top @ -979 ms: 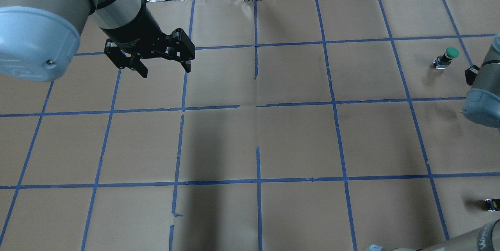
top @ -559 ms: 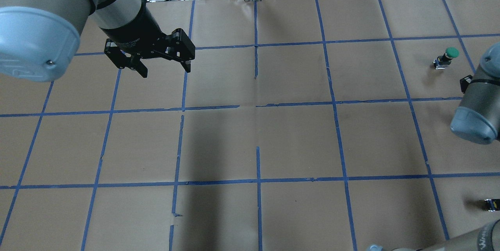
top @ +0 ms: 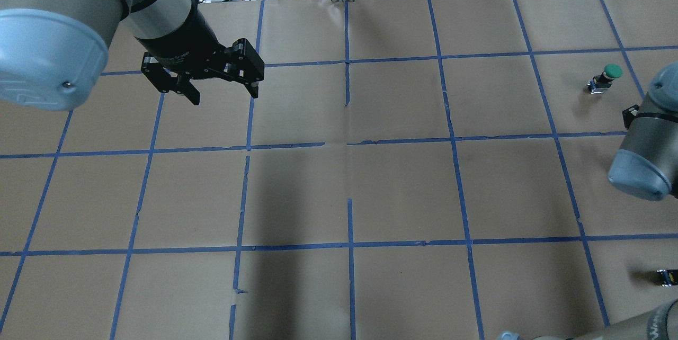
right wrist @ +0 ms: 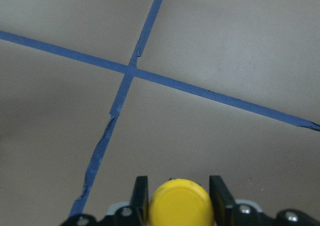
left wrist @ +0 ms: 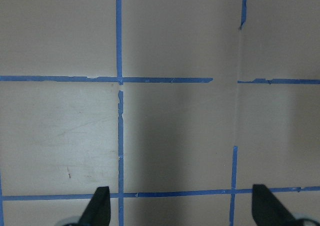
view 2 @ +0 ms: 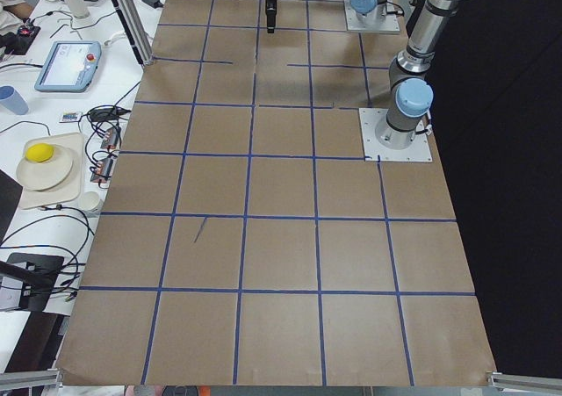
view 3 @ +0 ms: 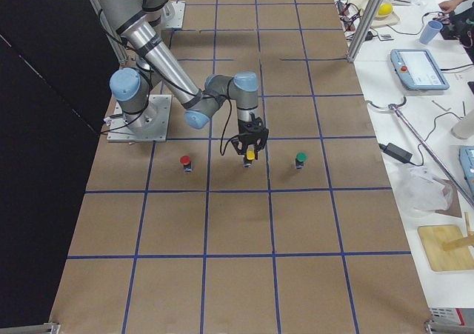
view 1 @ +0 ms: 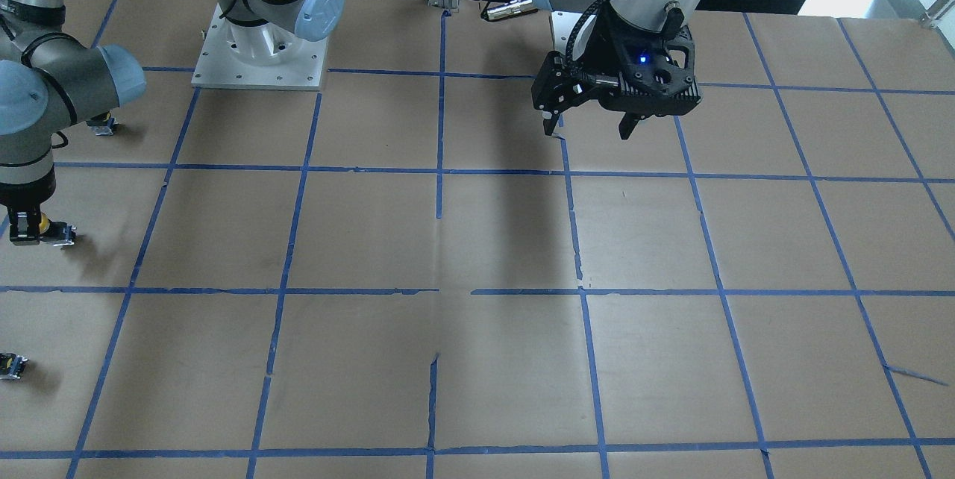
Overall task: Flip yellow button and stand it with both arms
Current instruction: 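Lower the yellow button upright onto the table with the right gripper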
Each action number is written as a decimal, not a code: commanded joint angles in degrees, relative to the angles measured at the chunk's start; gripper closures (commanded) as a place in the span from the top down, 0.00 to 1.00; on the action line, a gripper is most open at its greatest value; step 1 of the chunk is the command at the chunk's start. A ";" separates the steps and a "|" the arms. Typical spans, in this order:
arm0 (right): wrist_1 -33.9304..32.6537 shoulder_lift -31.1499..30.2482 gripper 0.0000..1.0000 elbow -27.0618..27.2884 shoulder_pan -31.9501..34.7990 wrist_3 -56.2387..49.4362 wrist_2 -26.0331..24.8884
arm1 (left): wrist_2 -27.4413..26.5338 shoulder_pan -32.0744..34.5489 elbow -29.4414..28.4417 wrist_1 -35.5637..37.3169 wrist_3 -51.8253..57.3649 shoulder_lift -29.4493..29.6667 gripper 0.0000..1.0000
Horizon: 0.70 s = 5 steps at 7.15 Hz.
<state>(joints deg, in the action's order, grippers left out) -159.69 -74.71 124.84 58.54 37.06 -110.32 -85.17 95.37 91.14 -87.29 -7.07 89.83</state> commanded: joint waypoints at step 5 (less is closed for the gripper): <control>4.95 -1.57 1.00 -4.40 0.08 -6.73 -0.78 | -0.08 -0.18 -0.53 -0.16 -0.23 0.17 1.00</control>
<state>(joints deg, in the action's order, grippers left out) -158.38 -75.59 122.78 58.60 32.48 -111.24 -85.19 95.27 90.76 -87.42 -7.27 89.92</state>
